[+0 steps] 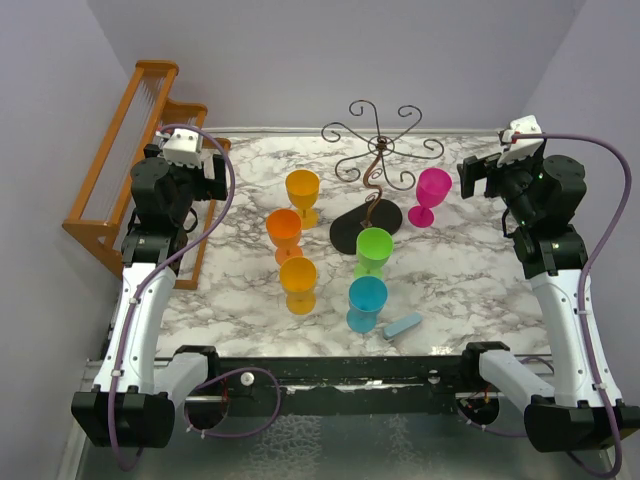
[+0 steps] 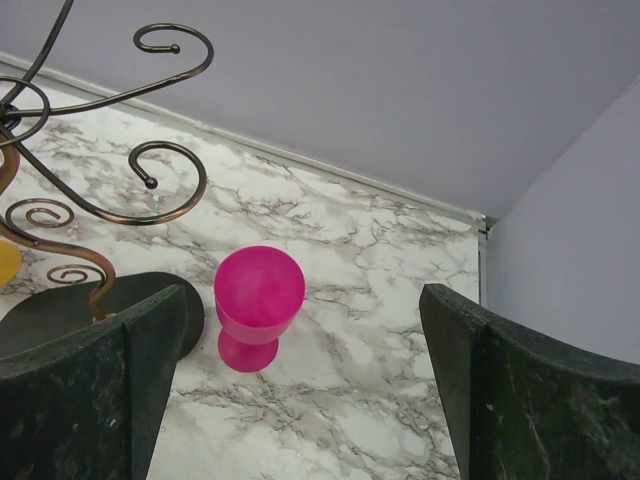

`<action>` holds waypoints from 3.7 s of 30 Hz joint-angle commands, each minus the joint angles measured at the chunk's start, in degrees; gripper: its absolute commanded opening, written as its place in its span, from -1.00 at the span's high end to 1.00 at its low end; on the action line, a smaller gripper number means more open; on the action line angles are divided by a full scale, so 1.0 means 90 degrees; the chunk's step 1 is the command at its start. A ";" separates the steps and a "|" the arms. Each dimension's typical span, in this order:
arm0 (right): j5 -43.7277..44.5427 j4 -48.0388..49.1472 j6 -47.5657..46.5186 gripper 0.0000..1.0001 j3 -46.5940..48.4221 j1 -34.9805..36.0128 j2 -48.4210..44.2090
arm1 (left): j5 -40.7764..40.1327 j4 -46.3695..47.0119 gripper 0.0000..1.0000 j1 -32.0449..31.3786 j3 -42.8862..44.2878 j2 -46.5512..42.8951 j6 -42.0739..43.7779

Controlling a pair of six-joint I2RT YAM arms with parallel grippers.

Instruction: Place the wine glass upside down on the wine glass rack

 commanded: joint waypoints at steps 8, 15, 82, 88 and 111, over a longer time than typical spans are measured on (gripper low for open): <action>0.0023 0.0081 0.0002 -0.99 -0.0072 -0.0049 -0.0103 | -0.0010 0.0138 -0.98 0.0046 0.0037 -0.0136 -0.0067; -0.0051 -0.0060 -0.0289 -0.99 0.0010 -0.0059 -0.0079 | 0.0190 0.0170 -0.98 0.0048 0.0080 -0.0123 -0.0234; 0.0079 0.0800 0.0904 0.41 0.0308 -0.0049 0.3816 | 0.2379 0.0421 -0.98 -0.0088 -0.0247 0.0532 0.0027; 0.0219 0.0890 0.0799 0.59 0.0258 -0.0044 0.3831 | 0.2370 0.0442 -0.98 -0.0080 -0.0269 0.0526 0.0017; 0.2011 0.0932 -0.0332 0.98 0.1686 -0.0157 0.2569 | 0.2100 -0.0024 -0.98 -0.0071 0.0403 0.0458 -0.0276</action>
